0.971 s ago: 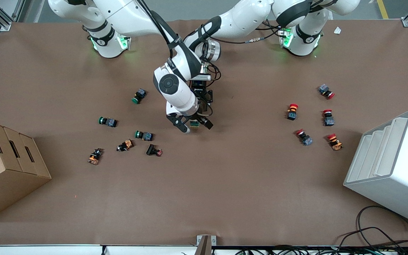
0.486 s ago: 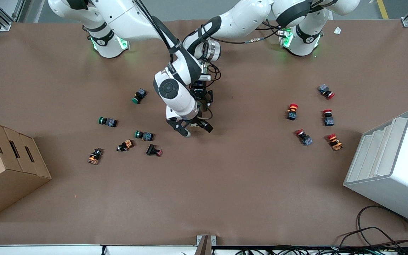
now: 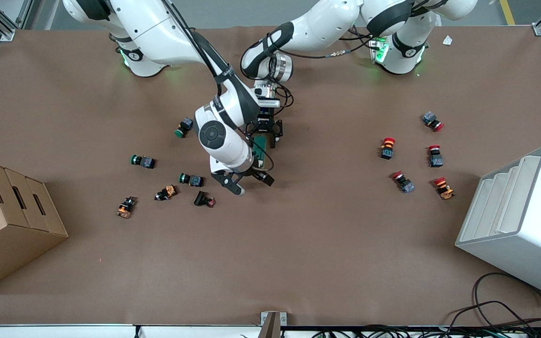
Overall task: Close load switch with both arms
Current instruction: 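Lift the right gripper away from the closed switch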
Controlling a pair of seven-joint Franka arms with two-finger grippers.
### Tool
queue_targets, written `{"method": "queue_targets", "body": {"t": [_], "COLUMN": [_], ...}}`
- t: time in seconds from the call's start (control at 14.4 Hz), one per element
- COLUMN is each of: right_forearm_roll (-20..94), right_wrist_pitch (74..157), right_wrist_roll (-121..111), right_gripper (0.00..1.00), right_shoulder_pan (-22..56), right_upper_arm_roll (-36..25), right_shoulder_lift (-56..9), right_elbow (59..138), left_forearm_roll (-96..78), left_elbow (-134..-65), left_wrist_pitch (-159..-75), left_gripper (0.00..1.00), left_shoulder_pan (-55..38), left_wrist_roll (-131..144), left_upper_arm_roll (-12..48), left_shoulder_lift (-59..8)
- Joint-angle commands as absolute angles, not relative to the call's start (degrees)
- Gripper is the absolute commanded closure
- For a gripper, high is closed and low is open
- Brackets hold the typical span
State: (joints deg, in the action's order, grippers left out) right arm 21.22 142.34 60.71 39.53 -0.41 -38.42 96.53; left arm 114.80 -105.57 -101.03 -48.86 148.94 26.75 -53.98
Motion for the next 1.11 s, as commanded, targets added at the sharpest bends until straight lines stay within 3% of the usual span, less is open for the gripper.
{"method": "queue_targets", "body": {"t": [0.0, 0.28, 0.55, 1.04], "right_forearm_roll": [20.2, 15.7, 12.8, 2.1], "right_wrist_pitch": [141.7, 132.0, 118.5, 103.6], "right_wrist_roll": [59.9, 50.8, 31.8, 11.1], "right_gripper": [0.0, 0.0, 0.0, 0.0], "right_shoulder_pan": [39.0, 34.0, 26.0, 11.2], "right_upper_arm_roll": [0.1, -1.0, -3.9, -4.3], "right_shoulder_lift": [-39.2, -36.8, -29.2, -17.2], "right_elbow": [95.2, 94.3, 94.2, 94.7], "left_forearm_roll": [115.0, 115.0, 114.7, 102.6], "left_elbow": [-105.6, -105.6, -105.4, -103.8], "left_wrist_pitch": [-100.5, -100.5, -100.6, -102.6], "left_gripper": [0.01, 0.01, 0.01, 0.01], "left_shoulder_pan": [-48.9, -48.9, -48.8, -48.3], "left_wrist_roll": [149.6, 149.2, 149.2, 141.8], "left_upper_arm_roll": [26.5, 26.5, 26.6, 29.6], "left_shoulder_lift": [-53.8, -54.1, -53.8, -50.5]}}
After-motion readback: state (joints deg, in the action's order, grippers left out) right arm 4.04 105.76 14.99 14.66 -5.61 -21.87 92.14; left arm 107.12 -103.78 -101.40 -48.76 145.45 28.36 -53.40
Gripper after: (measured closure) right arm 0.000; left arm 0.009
